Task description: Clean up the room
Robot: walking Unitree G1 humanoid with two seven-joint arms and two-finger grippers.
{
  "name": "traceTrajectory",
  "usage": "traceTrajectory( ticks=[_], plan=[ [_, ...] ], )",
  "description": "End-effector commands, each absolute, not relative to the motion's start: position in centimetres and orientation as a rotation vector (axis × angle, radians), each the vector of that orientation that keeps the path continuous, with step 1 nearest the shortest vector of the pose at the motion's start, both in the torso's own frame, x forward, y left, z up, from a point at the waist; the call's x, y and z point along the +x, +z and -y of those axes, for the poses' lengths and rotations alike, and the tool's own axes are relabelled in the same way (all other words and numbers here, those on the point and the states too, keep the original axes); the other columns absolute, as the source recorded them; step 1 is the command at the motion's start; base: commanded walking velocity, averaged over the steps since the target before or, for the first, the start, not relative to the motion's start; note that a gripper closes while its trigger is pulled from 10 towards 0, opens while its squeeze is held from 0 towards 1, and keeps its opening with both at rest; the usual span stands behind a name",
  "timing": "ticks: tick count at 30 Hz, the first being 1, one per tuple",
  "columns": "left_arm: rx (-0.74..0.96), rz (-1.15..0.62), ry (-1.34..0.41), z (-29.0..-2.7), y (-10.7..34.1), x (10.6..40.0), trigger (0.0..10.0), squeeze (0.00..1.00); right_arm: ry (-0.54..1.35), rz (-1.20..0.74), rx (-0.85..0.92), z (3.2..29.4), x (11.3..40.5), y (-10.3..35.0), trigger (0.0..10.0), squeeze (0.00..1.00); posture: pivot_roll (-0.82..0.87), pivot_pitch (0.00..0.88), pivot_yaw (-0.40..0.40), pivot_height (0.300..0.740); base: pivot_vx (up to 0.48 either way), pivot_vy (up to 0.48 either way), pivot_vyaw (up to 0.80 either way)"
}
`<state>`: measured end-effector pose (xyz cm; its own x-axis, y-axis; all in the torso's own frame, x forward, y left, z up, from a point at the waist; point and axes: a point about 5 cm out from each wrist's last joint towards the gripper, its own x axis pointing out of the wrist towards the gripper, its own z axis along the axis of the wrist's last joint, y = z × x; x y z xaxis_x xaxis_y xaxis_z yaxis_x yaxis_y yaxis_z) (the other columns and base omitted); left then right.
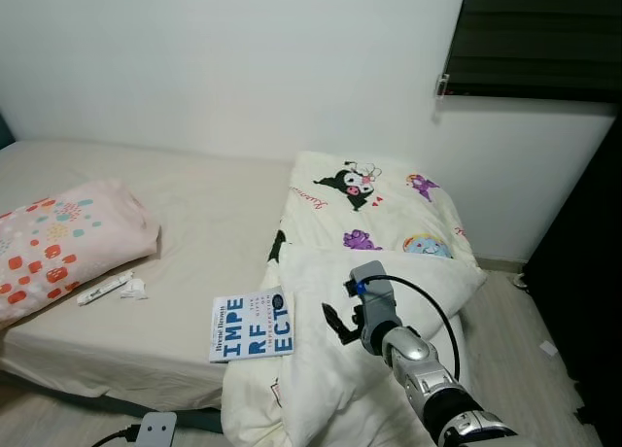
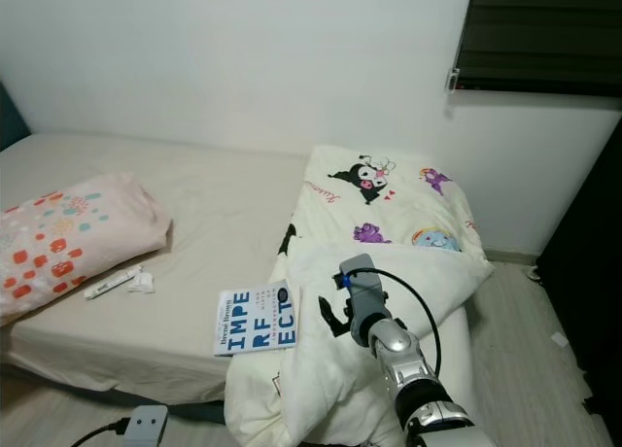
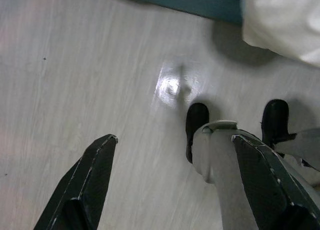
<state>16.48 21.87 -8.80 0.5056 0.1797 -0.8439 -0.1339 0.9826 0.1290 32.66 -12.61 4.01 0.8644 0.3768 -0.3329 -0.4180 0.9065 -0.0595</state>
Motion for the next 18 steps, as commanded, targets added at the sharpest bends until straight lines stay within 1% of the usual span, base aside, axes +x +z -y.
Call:
traceTrajectory(
  ticks=[1,9,10,13,18],
  plan=[
    [0.048,-1.016,0.244,-22.3,-8.8,16.2,10.0,0.0,0.444,-0.309,-0.138,12.1,33.1,4.6,10.0,0.0,0.0,0.0,-0.017,0.68,0.0,0.0,0.0],
    [0.055,-1.012,0.268,-22.5,-8.8,16.1,10.0,0.0,0.483,-0.32,-0.153,11.4,33.2,4.7,10.0,0.0,0.01,0.0,-0.018,0.655,0.0,0.0,0.0],
    [0.058,-1.013,0.273,-22.6,-8.8,16.0,10.0,0.0,0.497,-0.324,-0.158,11.2,33.2,4.8,10.0,0.0,0.01,0.002,-0.016,0.645,0.0,0.0,0.0],
    [0.059,-1.014,0.274,-22.6,-8.8,16.0,10.0,0.0,0.5,-0.325,-0.159,11.1,33.2,4.8,10.0,0.0,0.01,0.002,-0.016,0.64,0.0,0.0,0.0],
    [0.036,-1.006,0.313,-22.7,-8.9,15.6,10.0,0.0,0.504,-0.325,-0.144,10.8,33.3,5.0,10.0,0.0,0.02,0.027,-0.015,0.615,0.0,0.0,0.0]
  ],
)
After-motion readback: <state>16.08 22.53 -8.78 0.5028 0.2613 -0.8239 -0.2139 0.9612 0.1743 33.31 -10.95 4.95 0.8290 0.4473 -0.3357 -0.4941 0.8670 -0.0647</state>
